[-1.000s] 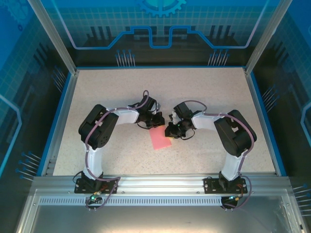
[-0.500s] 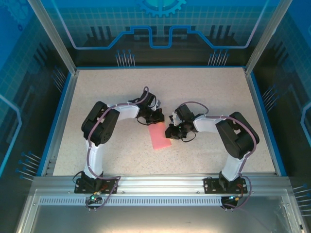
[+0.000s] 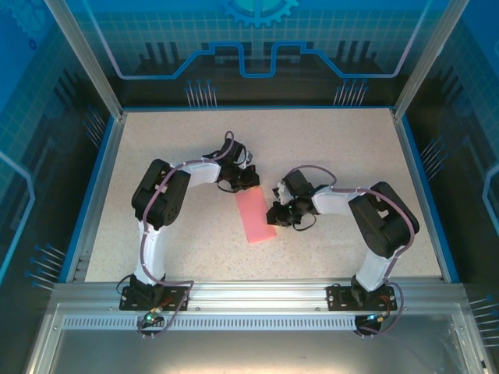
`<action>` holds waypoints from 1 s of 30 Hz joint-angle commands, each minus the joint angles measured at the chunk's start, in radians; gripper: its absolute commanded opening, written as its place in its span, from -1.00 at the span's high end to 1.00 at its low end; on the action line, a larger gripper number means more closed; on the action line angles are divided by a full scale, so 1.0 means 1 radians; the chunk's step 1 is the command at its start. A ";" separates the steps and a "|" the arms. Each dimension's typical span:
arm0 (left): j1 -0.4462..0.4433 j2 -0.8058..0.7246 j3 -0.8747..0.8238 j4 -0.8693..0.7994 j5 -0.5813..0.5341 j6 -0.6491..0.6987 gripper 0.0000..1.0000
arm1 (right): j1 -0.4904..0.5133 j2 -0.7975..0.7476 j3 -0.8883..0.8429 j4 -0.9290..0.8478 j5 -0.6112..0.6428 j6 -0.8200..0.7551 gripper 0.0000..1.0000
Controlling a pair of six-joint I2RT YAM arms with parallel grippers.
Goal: Fold a paper plane with a square sheet of paper (pick it up from the middle)
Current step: First fold in half a square sheet of paper at the center of the table.
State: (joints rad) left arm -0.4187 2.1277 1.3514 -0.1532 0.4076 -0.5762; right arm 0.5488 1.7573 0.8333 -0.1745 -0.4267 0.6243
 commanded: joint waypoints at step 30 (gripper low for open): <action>-0.029 -0.109 -0.019 -0.009 0.075 -0.017 0.82 | -0.034 0.054 0.216 -0.030 0.114 0.075 0.74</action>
State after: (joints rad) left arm -0.4221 2.0384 1.3514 -0.1516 0.4435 -0.5781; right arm 0.5297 1.8534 1.0767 -0.2077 -0.3172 0.6846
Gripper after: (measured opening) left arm 0.096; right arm 0.132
